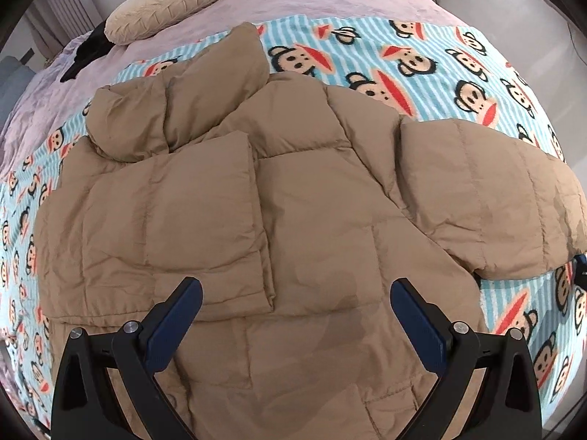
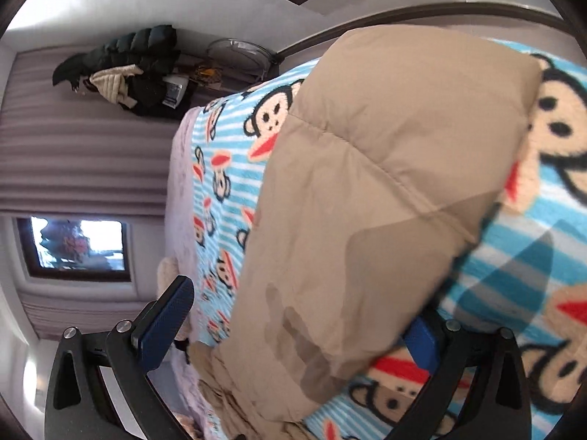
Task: Fold large clothes
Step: 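Grasp the other sleeve with the right tool and fold it across the body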
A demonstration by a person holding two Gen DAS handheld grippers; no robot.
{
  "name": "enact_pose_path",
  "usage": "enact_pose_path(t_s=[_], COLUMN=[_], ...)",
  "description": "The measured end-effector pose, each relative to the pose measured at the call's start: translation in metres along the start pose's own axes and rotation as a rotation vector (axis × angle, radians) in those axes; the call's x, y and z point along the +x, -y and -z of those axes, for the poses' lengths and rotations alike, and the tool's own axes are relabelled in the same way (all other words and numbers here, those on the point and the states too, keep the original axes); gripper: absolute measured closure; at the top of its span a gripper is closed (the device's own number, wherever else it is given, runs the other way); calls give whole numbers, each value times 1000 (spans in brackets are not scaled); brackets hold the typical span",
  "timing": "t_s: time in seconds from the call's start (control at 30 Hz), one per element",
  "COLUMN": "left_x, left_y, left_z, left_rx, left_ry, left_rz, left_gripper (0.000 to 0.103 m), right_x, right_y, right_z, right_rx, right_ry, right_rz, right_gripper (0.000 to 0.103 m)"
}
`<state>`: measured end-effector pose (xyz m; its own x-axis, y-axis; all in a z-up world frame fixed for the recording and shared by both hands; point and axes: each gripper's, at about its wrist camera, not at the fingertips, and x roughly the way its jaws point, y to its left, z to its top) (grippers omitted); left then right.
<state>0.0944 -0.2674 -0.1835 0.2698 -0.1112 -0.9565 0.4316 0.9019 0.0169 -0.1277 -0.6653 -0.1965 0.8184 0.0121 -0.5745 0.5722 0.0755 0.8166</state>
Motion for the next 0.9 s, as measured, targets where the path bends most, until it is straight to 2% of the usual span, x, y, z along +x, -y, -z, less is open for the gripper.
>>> enact_pose_path(t_s=[0.03,0.07,0.1,0.13,0.17,0.23,0.3,0.57,0.8,0.9], left_x=[0,0,-1,-1,-1,-4,-7,-10,-22,-28], left_y=[-1,-3,-5,-7,-9,-13,-18,-54,-115,-146], left_z=[0,0,0,-1,-1,-1,-1,1,12,17], left_rx=[-1,-2,-4,-9,-11,-8,-7,-39,-89,-112], left_ry=[1,2,1,-1,-4,3,19,31,81,109], left_rz=[-7,-9,-6,-3,0,2,-8,-40,-10,-13], left_gripper=[0,0,0,0,0,0,0,0,0,0], right_x=[1,4,7,13,18,23,26,38,70,87], right_y=[1,3,6,10,14,12,1,-71,-161,-195], right_z=[-2,-3,-2,-3,-3,0,3,35,115,164], right_rx=[19,47,71,117,159,167,121,-85,-360,-500], right_ry=[-4,-16,-32,-58,-73,-69,-70,-128,-234,-278], right_rz=[-11,-29,-38,-56,-79,-88,-92,-172,-216,-218], right_gripper=[14,41,56,81,96,97,97,97,97,97])
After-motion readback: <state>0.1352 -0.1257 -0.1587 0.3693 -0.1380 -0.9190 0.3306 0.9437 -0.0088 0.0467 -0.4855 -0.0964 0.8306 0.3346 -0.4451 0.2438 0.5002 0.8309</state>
